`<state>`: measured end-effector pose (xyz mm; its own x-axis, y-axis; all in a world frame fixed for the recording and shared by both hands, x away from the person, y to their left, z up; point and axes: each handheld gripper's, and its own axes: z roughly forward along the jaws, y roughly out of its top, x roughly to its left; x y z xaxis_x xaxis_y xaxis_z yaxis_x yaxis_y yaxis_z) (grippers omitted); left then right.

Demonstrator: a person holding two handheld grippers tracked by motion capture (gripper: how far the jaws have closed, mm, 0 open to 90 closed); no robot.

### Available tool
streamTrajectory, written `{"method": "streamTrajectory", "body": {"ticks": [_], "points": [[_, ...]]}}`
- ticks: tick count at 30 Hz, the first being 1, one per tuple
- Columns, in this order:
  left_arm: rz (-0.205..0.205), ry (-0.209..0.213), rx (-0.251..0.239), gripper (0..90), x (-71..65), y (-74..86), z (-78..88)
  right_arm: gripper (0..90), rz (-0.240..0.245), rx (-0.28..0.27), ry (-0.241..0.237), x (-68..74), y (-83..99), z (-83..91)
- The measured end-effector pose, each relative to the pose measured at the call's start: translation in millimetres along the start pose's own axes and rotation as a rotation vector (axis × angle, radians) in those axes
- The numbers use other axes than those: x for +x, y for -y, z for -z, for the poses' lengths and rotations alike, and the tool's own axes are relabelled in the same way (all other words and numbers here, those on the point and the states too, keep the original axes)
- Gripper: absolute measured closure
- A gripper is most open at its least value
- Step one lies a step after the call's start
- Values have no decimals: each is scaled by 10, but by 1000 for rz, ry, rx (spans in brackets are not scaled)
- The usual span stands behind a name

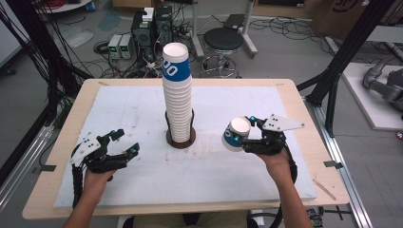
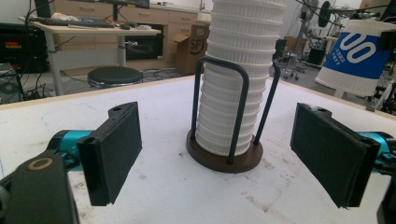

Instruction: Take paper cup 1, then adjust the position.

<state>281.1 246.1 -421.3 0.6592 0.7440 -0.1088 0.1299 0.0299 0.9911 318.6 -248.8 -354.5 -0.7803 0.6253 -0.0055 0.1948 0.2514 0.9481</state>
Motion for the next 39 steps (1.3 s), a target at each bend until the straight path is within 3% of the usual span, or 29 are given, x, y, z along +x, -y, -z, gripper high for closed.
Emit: {"method": "streamTrajectory", "body": {"ticks": [5,15,25,33,39], "points": [[-5,16,-8,164,-30,-16,-15,297,-8,-5,-2,10,-12,31],[-36,91,-2,164,-162,-44,-62,297,-1,-7,-34,54,-32,-22],[-62,229,-16,161,-478,-160,-206,297,20,-16,-122,222,-93,-148],[-108,337,18,160,-690,-211,-422,298,31,-20,-176,309,-126,-227],[-118,390,35,156,-791,-229,-612,298,24,-27,-202,354,-132,-268]]}}
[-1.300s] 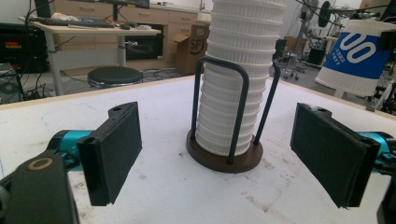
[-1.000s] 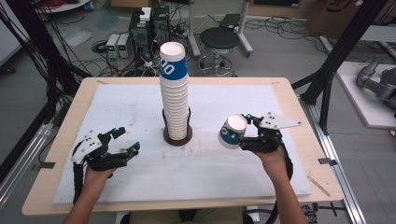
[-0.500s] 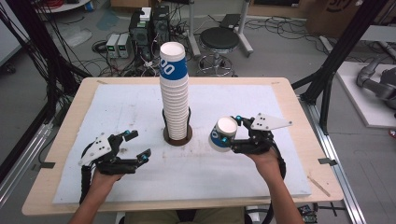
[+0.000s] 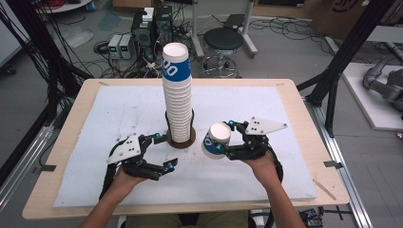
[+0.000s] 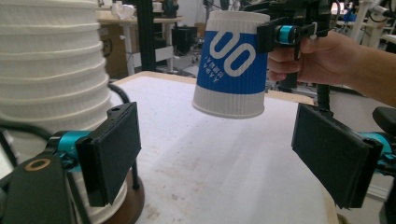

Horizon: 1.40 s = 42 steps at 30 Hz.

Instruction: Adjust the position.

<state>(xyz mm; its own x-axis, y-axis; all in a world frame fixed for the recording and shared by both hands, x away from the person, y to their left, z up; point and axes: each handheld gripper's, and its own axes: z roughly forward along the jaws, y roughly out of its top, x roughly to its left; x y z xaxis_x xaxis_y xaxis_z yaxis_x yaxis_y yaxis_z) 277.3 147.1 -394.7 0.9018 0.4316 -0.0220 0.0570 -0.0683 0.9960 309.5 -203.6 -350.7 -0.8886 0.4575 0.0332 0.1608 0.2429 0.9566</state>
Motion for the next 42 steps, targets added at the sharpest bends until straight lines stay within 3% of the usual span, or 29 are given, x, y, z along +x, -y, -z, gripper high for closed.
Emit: {"method": "streamTrajectory", "body": {"ticks": [12,28,42], "points": [[-1,53,20,153,-45,16,-372,299,-4,-14,-38,67,-17,-52],[-11,86,37,146,-71,42,-635,301,10,-33,-61,145,-38,-104],[-10,116,52,145,-107,61,-761,306,7,-65,-105,217,-65,-152]]}}
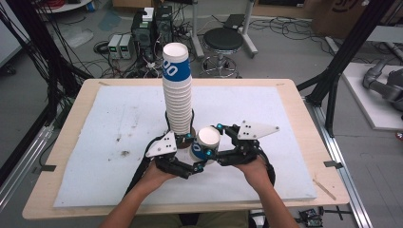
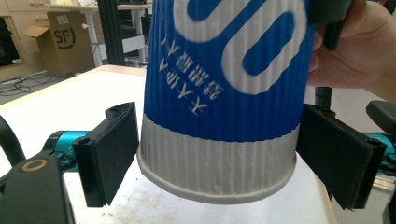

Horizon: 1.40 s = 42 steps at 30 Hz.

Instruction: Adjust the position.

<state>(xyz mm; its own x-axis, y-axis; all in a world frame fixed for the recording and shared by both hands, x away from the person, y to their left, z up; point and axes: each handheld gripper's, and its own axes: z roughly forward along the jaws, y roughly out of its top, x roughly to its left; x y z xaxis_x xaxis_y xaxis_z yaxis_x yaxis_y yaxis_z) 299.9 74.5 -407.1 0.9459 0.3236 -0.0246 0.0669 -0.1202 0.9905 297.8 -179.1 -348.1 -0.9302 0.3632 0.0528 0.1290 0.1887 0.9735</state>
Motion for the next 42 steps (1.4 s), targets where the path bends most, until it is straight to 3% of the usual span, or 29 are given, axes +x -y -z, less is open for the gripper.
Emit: {"method": "streamTrajectory", "body": {"ticks": [4,11,19,22,26,33,38,41,42], "points": [[-10,0,9,166,3,-2,5,308,-4,0,-2,-6,7,0],[-58,5,26,316,-3,-21,45,310,-16,0,-2,-9,20,-2],[-73,9,34,352,-3,-42,94,295,-14,2,-6,10,11,-19],[-71,1,43,354,9,-52,115,217,-17,-3,-2,17,-4,-26],[-74,-6,64,354,36,-87,161,209,-13,-10,-12,14,-28,0],[-99,-1,176,354,79,-210,231,206,15,-12,-18,6,-122,89],[-111,-3,251,353,109,-288,279,203,38,19,-18,-23,-154,165],[-128,1,296,353,113,-333,304,203,62,72,-20,-65,-167,189],[-134,-1,310,352,113,-350,310,203,88,112,-20,-85,-184,189]]}}
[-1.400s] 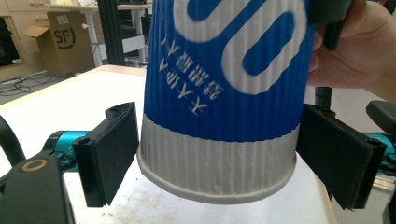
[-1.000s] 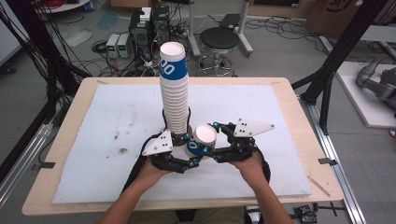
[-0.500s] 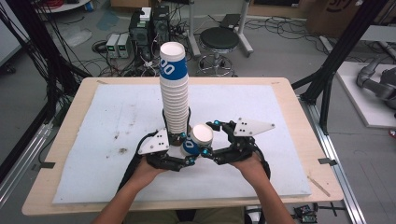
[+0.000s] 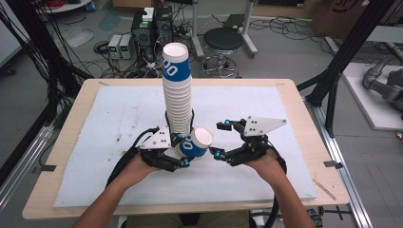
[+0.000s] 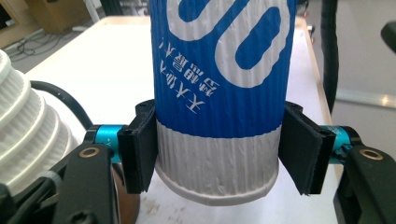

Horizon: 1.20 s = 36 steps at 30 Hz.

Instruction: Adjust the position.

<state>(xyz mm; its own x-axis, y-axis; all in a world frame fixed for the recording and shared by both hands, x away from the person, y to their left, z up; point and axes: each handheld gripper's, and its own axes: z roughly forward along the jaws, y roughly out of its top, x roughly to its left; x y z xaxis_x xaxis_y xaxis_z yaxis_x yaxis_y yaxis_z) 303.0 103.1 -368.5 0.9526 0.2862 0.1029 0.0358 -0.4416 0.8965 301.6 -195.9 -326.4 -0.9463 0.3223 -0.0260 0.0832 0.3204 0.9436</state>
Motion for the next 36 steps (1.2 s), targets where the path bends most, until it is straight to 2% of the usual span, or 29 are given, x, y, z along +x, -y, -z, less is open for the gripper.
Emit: {"method": "streamTrajectory", "body": {"ticks": [1,5,6,8,14,22,24,28,29,33,36], "points": [[-4,2,15,352,5,-14,10,203,0,0,0,0,0,0],[-33,0,76,352,29,-83,52,203,54,71,-26,-22,-64,-25],[-36,0,82,352,32,-100,61,203,79,93,-40,-35,-107,-42],[-44,2,97,351,37,-133,82,203,90,115,-43,-54,-146,-54],[-75,36,159,348,44,-221,116,202,132,170,-58,-73,-231,-98],[-79,76,200,337,38,-252,77,203,207,279,-114,-26,-332,-276],[-82,89,208,336,26,-247,55,203,214,294,-116,-24,-334,-300],[-91,102,228,335,12,-248,23,203,218,340,-156,-9,-311,-402],[-90,111,234,335,7,-251,16,203,228,366,-169,7,-294,-450],[-106,129,261,335,-16,-266,-8,207,234,390,-192,25,-279,-497],[-110,137,271,335,-24,-276,-22,272,242,402,-219,35,-271,-521]]}}
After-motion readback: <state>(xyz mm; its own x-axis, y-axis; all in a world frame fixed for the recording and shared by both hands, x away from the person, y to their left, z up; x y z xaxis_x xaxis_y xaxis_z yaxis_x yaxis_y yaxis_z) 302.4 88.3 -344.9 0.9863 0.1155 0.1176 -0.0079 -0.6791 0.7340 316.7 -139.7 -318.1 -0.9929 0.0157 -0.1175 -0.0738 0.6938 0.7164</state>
